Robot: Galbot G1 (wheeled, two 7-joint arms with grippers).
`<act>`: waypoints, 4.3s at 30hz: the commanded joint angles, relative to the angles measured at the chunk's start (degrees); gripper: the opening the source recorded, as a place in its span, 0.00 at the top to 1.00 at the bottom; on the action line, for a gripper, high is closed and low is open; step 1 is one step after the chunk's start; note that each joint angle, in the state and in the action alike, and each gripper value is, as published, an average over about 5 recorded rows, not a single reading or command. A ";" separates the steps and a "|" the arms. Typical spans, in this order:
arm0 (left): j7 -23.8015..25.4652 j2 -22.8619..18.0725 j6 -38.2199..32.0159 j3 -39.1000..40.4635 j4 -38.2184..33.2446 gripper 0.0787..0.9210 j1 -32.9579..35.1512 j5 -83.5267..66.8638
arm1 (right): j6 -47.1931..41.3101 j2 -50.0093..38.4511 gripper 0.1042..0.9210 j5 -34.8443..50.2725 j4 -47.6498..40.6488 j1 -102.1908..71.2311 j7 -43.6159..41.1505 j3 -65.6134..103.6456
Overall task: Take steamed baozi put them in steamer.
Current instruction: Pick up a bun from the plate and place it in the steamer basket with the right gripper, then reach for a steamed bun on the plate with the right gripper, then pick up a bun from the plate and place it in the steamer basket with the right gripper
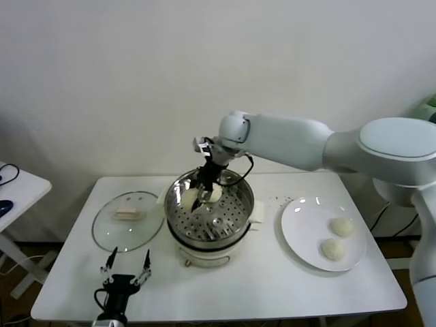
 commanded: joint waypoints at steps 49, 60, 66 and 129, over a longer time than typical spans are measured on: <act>-0.21 -0.34 0.35 0.08 1.03 0.12 -0.76 -0.16 | 2.56 -10.32 0.12 -2.40 10.41 10.13 -3.39 -2.95; -0.20 0.38 0.52 0.51 0.52 0.12 -1.62 0.73 | 7.38 -36.80 0.12 -19.16 23.77 18.03 -8.43 -5.11; -0.38 0.63 0.26 0.38 0.17 0.12 -1.50 0.53 | 9.02 -48.94 0.12 -29.19 26.46 11.89 -9.20 -1.69; -0.52 -1.94 0.62 -0.43 1.77 0.12 -0.97 2.28 | 11.86 -46.83 0.24 -50.76 8.34 -31.55 -6.30 28.48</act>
